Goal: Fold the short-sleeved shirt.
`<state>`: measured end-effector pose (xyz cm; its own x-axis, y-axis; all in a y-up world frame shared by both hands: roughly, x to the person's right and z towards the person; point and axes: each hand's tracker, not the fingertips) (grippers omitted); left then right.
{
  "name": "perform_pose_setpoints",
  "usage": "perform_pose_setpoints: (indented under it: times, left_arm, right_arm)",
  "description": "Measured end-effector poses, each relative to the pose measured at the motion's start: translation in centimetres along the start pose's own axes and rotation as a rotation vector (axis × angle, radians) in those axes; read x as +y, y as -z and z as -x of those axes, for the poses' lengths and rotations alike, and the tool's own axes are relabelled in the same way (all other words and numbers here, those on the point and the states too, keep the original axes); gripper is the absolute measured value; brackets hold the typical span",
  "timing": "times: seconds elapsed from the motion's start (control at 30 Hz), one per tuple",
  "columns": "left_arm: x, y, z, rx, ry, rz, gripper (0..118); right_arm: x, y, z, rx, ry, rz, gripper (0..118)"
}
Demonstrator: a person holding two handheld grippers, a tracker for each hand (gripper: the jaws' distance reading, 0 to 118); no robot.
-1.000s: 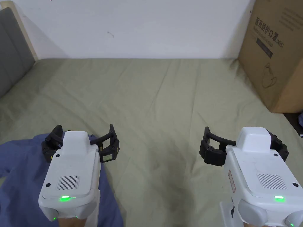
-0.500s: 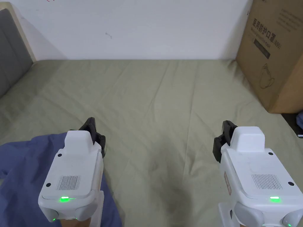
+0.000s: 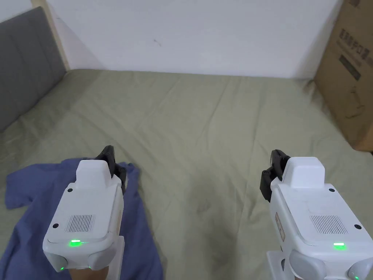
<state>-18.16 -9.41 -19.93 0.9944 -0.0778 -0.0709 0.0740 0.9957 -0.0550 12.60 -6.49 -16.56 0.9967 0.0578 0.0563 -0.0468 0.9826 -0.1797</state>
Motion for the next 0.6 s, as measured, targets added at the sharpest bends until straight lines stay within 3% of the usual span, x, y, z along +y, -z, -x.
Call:
perform_pose_setpoints:
  times: [0.4, 0.6]
  left_arm:
    - [-1.3, -5.9, 12.8, 0.348, 0.024, 0.05, 0]
    - [-2.0, -8.8, 16.9, 0.443, 0.035, 0.085, 0]
  right_arm:
    - [1.6, 2.5, 11.9, 0.327, 0.002, -0.038, 0]
    - [1.6, 2.2, 16.6, 0.436, -0.005, -0.033, 0]
